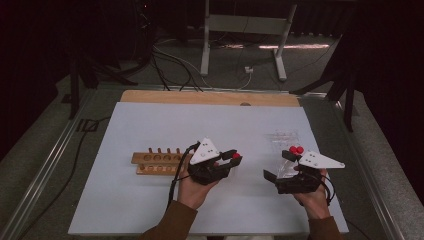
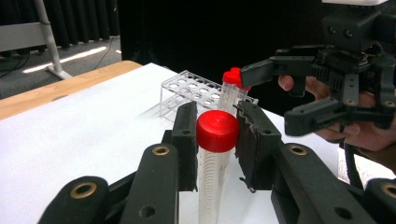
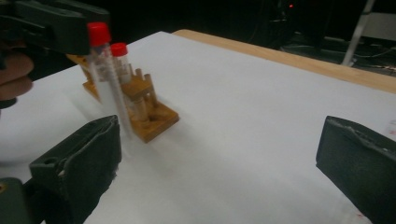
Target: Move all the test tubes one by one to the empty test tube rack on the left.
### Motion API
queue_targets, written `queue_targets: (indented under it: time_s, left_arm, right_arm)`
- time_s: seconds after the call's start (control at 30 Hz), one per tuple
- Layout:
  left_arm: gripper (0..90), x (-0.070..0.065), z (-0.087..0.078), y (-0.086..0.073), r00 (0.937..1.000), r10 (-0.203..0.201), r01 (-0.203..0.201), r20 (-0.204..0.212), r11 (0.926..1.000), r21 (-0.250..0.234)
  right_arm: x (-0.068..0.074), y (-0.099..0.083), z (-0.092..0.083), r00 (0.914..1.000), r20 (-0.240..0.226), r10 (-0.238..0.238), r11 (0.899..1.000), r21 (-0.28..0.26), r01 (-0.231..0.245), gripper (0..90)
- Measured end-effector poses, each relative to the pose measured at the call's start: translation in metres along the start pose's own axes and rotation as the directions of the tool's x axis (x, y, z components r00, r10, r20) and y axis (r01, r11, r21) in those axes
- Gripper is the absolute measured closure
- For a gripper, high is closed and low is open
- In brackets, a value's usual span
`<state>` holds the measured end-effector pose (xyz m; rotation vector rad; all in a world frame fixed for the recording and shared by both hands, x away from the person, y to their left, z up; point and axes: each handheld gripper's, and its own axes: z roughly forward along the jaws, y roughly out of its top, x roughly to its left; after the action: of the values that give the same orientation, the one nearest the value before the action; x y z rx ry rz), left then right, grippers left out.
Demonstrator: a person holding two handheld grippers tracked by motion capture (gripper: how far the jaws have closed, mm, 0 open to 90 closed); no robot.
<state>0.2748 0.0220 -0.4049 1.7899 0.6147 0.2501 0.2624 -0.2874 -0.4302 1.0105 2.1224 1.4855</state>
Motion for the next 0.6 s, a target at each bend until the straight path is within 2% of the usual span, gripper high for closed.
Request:
queue_targets:
  time_s: [0.6]
  left_arm:
    - [71.4, 0.014, -0.034, -0.003, 0.9991, -0.015, 0.015, -0.039, 0.9999, -0.005]
  right_arm:
    - [-0.013, 0.002, -0.017, 0.9978, 0.062, 0.02, 0.998, -0.06, -0.017, 0.1]
